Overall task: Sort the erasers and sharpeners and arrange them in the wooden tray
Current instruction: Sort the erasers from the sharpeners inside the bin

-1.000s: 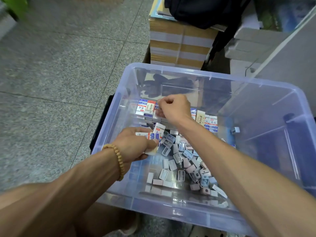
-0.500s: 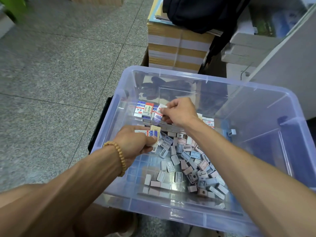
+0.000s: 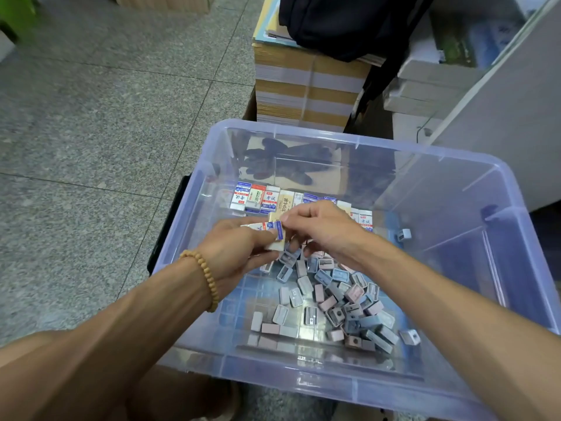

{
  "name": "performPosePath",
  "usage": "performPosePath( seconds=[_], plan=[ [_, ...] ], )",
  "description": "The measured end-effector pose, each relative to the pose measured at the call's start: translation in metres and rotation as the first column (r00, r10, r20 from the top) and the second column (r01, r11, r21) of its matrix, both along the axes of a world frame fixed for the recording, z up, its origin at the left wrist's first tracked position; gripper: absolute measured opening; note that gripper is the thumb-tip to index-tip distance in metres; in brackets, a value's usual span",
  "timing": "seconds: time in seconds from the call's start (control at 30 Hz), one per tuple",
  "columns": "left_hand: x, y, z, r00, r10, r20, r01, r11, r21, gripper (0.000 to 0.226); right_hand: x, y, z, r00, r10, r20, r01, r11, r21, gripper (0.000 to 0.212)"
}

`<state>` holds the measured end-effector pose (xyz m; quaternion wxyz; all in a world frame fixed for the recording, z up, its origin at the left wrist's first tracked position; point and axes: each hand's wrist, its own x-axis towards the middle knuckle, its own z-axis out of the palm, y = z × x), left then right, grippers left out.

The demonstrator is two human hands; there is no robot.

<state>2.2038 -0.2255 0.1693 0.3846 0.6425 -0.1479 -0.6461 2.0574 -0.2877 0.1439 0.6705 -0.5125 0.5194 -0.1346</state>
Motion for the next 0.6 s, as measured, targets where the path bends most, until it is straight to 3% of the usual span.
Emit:
performPosePath(
  seconds=[0.13,0.33,0.43,0.53,0.6],
  plan=[
    [-0.008,-0.002,-0.005,0.995,-0.054,0.084,0.053,0.998,0.018,0.005,-0.01,-0.001,-0.008,0.992,-0.128,0.002,0.128,0.992,0.013,0.015],
    [0.002,-0.007,-0.015,0.955,-0.033,0.295,0.021,0.999,0.044,0.004,-0.005,-0.025,-0.015,0.932,-0.324,-0.162,0.295,0.938,-0.182,0.021],
    [0.002,-0.019,-0.017,0.89,-0.114,0.441,0.12,0.993,0.014,0.012,-0.004,-0.032,-0.021,0.897,-0.366,-0.248,0.289,0.91,-0.297,0.024],
    [-0.004,-0.047,-0.018,0.861,-0.113,0.496,0.15,0.988,-0.034,0.019,-0.006,-0.032,-0.025,0.88,-0.405,-0.247,0.331,0.898,-0.291,0.027],
    [-0.009,-0.065,-0.025,0.791,-0.137,0.597,0.212,0.976,-0.056,0.021,-0.007,-0.032,-0.024,0.883,-0.409,-0.228,0.345,0.898,-0.273,0.025]
  ],
)
